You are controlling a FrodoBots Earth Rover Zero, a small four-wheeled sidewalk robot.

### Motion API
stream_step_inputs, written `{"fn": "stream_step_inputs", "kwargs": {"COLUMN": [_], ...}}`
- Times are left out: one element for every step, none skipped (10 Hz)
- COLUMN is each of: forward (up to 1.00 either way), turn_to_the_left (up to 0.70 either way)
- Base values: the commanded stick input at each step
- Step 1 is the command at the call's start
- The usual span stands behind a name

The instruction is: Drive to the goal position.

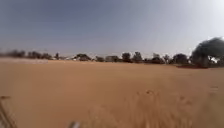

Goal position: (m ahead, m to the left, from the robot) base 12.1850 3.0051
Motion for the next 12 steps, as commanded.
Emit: {"fn": "stream_step_inputs", "kwargs": {"forward": [0.70, 0.70, 0.70, 0.70, 0.70, 0.70, 0.70, 0.70, 0.70, 0.70, 0.70, 0.70], "turn_to_the_left": [0.00, 0.00, 0.00, 0.00, 0.00, 0.00, 0.00, 0.00, 0.00, 0.00, 0.00, 0.00]}}
